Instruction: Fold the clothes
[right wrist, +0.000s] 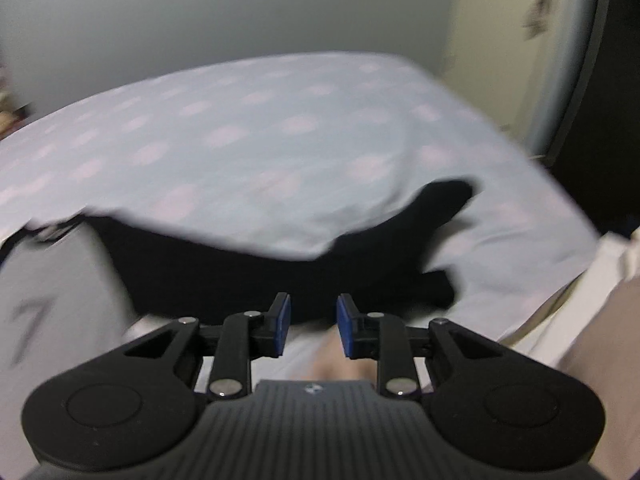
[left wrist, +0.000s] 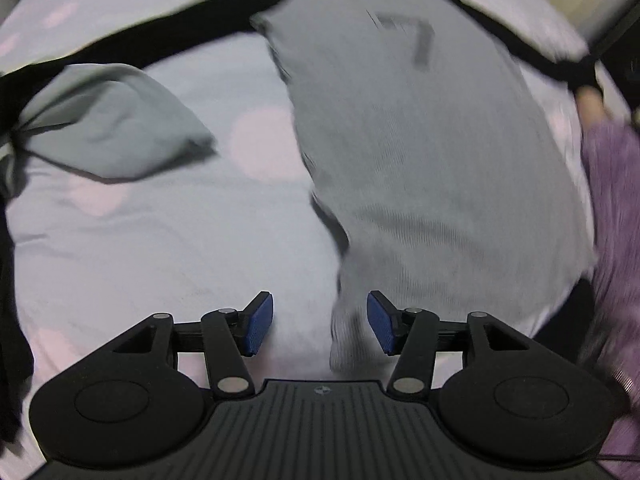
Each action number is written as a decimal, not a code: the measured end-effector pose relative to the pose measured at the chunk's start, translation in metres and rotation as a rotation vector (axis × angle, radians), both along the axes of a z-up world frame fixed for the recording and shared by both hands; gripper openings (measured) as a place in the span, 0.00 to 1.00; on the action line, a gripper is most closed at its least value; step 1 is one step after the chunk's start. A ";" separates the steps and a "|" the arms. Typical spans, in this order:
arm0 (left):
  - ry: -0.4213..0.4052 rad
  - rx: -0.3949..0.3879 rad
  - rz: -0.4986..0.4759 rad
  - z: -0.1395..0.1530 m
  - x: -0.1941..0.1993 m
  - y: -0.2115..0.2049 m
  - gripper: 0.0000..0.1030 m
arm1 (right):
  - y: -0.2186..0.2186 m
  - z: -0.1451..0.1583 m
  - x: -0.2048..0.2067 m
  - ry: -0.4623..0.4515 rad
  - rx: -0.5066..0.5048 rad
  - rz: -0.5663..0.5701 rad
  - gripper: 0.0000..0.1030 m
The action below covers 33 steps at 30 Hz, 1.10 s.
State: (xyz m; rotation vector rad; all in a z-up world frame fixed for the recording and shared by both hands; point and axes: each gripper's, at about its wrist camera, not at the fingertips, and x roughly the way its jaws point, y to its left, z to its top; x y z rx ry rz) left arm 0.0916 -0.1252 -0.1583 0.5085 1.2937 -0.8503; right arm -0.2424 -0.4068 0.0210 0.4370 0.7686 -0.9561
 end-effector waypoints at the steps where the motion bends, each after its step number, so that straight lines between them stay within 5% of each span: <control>1: 0.006 0.010 -0.015 -0.003 -0.002 -0.002 0.49 | 0.014 -0.002 0.003 -0.007 0.031 0.039 0.28; 13: 0.021 0.101 -0.084 -0.030 -0.024 -0.019 0.47 | 0.150 -0.081 0.019 0.073 0.447 0.344 0.33; 19: 0.000 0.116 -0.088 -0.035 -0.032 -0.023 0.42 | 0.198 -0.120 0.019 0.180 0.509 0.411 0.33; 21: -0.008 0.117 -0.088 -0.036 -0.035 -0.024 0.28 | 0.213 -0.128 0.023 0.237 0.480 0.437 0.29; 23: -0.002 0.099 -0.086 -0.032 -0.036 -0.022 0.12 | 0.221 -0.127 0.025 0.251 0.445 0.459 0.07; 24: -0.002 0.081 -0.085 -0.029 -0.037 -0.020 0.04 | 0.220 -0.122 0.023 0.231 0.447 0.459 0.06; 33: 0.057 -0.025 -0.090 0.017 -0.041 -0.005 0.02 | 0.207 -0.059 -0.014 0.165 0.387 0.462 0.04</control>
